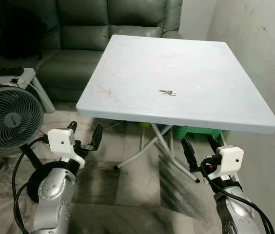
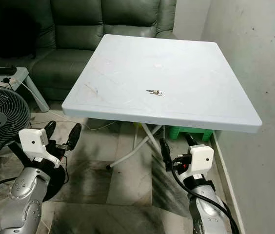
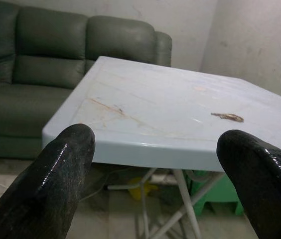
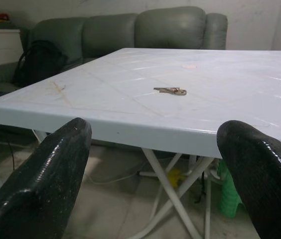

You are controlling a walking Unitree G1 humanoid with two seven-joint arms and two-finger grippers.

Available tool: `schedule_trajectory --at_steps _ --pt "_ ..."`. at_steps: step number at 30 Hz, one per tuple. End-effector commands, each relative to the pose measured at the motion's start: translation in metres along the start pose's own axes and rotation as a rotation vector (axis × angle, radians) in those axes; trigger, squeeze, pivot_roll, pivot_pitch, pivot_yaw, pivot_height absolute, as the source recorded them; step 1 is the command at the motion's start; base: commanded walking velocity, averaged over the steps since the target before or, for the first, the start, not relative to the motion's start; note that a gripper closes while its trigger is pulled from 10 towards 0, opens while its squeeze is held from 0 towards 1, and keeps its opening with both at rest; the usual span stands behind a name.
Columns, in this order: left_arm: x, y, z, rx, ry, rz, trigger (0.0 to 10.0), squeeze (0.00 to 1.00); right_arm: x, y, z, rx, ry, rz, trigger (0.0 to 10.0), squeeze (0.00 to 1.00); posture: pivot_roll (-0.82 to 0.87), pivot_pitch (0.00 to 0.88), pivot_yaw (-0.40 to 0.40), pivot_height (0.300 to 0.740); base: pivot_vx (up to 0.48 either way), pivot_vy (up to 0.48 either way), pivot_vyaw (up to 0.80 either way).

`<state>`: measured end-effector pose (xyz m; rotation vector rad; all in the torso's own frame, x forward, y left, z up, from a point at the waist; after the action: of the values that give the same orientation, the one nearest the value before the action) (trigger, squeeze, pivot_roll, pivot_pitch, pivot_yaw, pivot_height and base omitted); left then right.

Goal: Hang keys on a hook

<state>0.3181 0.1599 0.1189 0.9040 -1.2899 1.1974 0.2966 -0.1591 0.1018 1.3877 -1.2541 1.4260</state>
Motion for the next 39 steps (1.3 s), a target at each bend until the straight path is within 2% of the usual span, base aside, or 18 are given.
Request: schedule_trajectory --at_steps 1,14,39 --pt "0.002 0.001 0.001 -0.005 -0.005 -0.004 10.0 0.0 0.006 -0.002 -0.004 0.017 0.001 0.012 10.0 0.0 -0.04 0.0 0.002 0.74 0.251 0.0 0.0" --pt "0.003 -0.003 0.01 -0.031 0.001 -0.017 10.0 0.0 0.007 -0.004 -0.006 0.016 0.002 0.003 10.0 0.0 -0.05 0.0 0.002 0.74 0.255 0.0 0.0" --pt "0.004 -0.005 0.013 -0.045 0.001 -0.017 10.0 0.0 0.009 -0.007 -0.01 0.03 0.003 0.008 10.0 0.0 -0.04 0.0 0.003 0.74 0.258 0.0 0.0"
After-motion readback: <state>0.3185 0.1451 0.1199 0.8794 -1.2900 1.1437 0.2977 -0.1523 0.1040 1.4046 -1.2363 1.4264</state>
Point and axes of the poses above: a point about 5 cm out from each wrist's last joint towards the gripper, its own y axis pointing back from the gripper into the wrist, its own x axis along the axis of the wrist's last joint, z = x × y, the point moved 5 cm from there along -y, pointing out of the wrist towards the gripper, and after that the axes turned 1 degree about -y, right-handed, at the moved point
